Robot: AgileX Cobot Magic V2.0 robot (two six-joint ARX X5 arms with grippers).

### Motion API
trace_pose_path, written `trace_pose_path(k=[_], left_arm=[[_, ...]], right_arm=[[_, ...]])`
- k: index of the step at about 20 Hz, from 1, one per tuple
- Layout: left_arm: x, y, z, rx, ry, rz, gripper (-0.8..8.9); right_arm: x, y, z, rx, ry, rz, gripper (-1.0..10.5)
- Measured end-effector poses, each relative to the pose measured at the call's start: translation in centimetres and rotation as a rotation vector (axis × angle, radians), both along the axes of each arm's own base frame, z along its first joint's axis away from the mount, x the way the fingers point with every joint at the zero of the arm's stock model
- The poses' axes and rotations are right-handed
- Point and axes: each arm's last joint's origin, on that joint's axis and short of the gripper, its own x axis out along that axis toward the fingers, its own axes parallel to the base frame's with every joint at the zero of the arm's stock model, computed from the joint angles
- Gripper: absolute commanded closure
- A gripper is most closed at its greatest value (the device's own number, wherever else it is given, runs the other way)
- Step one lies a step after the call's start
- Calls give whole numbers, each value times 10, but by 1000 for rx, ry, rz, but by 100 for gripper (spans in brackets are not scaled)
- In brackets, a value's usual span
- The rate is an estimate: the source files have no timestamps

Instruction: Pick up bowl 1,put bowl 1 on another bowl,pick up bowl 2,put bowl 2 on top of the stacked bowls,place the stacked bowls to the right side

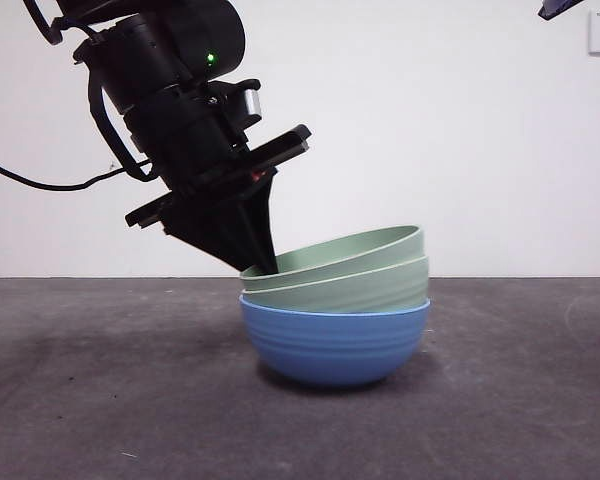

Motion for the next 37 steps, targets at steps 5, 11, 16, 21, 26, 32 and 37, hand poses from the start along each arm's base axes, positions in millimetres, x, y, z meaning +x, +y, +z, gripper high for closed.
trace_pose_path(k=[5,11,16,21,26,32,37], left_arm=[[0,-3,14,11,24,-9,462],[2,-4,66,58,50,-43,463],[-18,10,144,42,-51,-91,463],[-68,46,213,-1,-225,-87,463],[-109,75,242,-32,-324,-68,463],[-131,91,255,-48,-379,-51,463],[-131,92,254,-41,-374,-49,463]], right_arm=[[-2,-1,-2,-7,33,-11,674],[4,3,-6,6,76,-43,496],[42,26,-32,-24,175,-77,496],[88,48,-72,-9,291,-110,498],[118,52,-117,-63,442,-159,501],[133,55,-142,-29,533,-147,507],[136,56,-150,-38,555,-153,609]])
